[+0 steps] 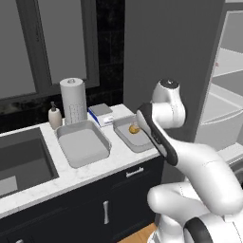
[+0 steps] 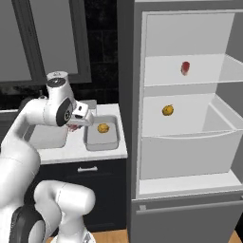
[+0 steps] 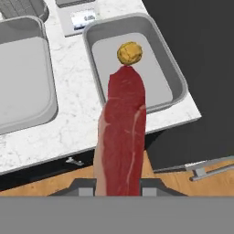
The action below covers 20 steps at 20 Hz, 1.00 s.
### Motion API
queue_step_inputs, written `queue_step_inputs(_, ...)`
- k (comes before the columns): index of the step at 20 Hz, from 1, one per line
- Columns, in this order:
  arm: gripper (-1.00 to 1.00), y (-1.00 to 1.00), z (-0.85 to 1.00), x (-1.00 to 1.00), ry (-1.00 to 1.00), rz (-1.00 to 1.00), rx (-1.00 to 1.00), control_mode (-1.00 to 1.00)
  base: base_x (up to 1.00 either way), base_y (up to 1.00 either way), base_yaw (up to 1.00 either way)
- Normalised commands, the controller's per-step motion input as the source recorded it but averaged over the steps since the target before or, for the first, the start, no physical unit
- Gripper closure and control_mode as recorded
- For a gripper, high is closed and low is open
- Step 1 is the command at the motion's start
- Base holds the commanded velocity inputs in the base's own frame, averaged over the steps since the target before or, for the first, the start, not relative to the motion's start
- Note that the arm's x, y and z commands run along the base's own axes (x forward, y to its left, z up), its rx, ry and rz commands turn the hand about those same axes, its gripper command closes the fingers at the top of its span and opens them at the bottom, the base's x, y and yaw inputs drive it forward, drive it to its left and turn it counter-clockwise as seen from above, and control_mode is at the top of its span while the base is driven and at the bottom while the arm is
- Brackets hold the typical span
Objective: Place one squash and one steak in each tupperware on the nearby counter, to pack two identical lunches.
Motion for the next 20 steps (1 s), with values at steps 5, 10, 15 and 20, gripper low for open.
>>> queue_step_inputs(5,1.00,0.03,-0.47,1.00,0.15,-0.07,-0.14,-1.00,0.00,0.00,0.00)
queue_step_inputs(10,1.00,0.00,-0.51,1.00,0.01,-0.01,-0.05,-1.00,0.00,0.00,0.00)
queue_step_inputs(15,1.00,0.00,-0.24,1.00,0.19,0.16,0.00,-1.00,0.00,0.00,0.00)
queue_step_inputs(20,1.00,-0.12,-0.27,0.50,0.14,0.33,0.00,-1.00,0.00,0.00,0.00)
